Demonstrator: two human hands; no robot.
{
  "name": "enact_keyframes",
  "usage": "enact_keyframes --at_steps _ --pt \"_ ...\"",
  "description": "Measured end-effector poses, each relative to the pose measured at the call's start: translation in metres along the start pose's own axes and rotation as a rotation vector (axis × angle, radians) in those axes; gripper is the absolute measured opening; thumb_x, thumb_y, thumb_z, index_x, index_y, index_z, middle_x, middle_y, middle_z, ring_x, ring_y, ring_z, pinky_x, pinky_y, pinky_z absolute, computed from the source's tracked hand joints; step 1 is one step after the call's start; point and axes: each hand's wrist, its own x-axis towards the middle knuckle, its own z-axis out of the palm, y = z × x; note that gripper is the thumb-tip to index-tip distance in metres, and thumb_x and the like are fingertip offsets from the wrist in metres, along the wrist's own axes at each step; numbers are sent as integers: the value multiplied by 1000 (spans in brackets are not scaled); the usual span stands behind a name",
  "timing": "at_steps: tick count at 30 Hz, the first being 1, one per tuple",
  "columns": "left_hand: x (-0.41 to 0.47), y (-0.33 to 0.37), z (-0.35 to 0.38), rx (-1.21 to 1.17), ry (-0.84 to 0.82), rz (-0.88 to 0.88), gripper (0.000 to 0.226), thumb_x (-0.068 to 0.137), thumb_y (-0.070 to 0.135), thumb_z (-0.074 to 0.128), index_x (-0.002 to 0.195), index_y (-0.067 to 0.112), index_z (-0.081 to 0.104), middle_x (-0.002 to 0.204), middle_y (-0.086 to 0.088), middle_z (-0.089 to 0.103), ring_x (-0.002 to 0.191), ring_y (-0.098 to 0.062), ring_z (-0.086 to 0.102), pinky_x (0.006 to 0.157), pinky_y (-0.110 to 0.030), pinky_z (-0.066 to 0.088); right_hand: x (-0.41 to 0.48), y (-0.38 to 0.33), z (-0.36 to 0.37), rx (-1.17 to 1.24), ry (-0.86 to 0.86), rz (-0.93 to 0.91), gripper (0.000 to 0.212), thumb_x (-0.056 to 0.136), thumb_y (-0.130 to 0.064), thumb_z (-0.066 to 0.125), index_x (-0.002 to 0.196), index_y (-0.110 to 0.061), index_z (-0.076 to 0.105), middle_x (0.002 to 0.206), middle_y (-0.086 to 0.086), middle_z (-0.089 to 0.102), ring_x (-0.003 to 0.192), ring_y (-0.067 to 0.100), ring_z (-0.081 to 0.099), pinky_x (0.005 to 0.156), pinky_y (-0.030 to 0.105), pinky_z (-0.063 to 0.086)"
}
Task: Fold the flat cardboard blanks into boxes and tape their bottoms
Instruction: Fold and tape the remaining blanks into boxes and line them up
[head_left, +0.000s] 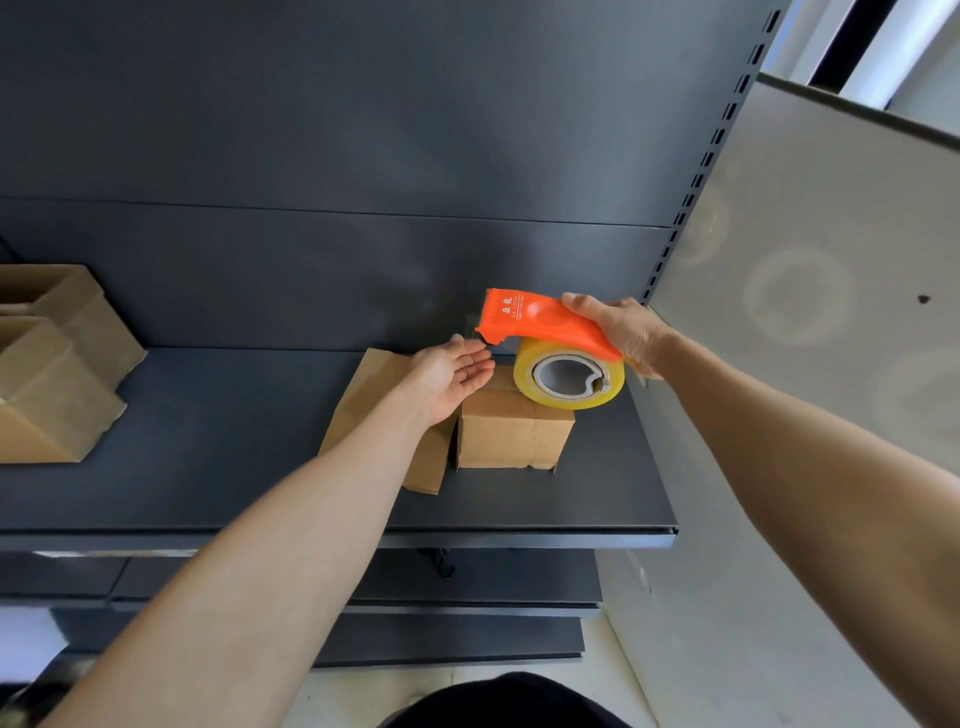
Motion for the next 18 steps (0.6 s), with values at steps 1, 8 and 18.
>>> enact_keyframes --at_steps 1,8,18 --pt "0 1 0 4 7 -4 36 101 29 40 106 -2 58 105 -15 61 100 -25 60 89 -36 48 0 0 0 -1 -5 -1 43 86 -57 56 81 -14 60 78 5 66 68 17 64 64 26 50" --pt "-2 6 2 122 -120 -6 57 93 56 43 111 5 62 104 -9 62 102 -21 56 97 -33 43 5 -1 -1 -23 -37 -3 47 83 -60 58 87 -13 61 86 9 69 76 22 66 84 37 54" --pt "-3 4 2 115 -48 34 13 92 0 55 81 4 58 77 -10 61 76 -16 57 74 -27 51 7 -14 -5 -225 -73 -16 65 77 -67 60 99 -6 69 97 13 72 90 29 69 92 43 53"
